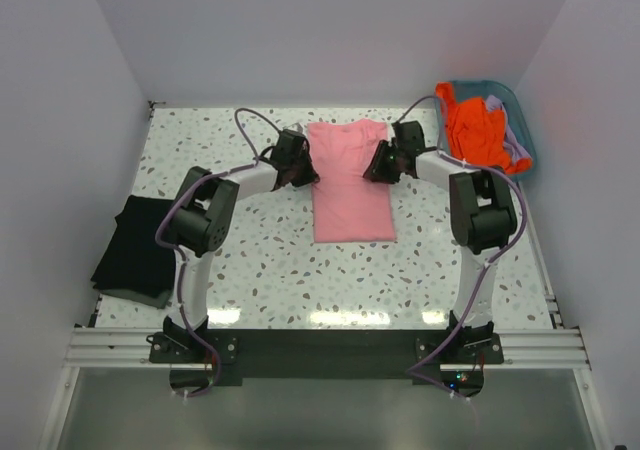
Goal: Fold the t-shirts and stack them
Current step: Fold the tshirt
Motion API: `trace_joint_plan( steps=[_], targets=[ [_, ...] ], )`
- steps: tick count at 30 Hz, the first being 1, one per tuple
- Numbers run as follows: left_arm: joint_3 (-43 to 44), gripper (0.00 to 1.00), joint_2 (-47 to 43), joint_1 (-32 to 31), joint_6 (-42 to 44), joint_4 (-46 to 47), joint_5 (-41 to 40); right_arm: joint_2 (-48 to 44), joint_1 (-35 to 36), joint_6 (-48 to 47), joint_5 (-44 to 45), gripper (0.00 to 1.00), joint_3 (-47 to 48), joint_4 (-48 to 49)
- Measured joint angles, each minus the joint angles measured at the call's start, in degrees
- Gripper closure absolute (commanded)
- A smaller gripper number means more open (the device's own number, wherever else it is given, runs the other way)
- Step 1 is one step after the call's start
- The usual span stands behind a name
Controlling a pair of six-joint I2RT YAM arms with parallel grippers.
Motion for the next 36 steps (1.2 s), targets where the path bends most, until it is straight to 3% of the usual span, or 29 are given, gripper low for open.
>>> trace_joint_plan(
  steps=[9,11,18,26,36],
  targets=[
    [0.0,0.65,-3.08,0.46,4.11,-0.13,0.42,-4.39,0.0,-1.4,-0.09,0.56,-1.57,0.61],
    [-0.2,0.64,-5.16,0.5,4.76,-0.11,0.39,-6.21,0.0,-1.95,1.25,0.56,-1.79,0.55],
    [-1.49,0.76,-9.33,0.09,5.01,2.84,0.63,-9.62,0.48,-3.82,7.3,0.58,-2.91,-0.07],
    [-1.84,0.86,-4.39,-2.43,4.81,2.89,-0.66,-6.1,3.3,-5.86,14.53,0.62,-2.97,-3.8],
    [-4.09,0.9,-2.1,-3.08,-0.22,2.34,-5.18,-4.68,4.94,-5.46,18.6,0.65,-5.11,-2.14]
  ],
)
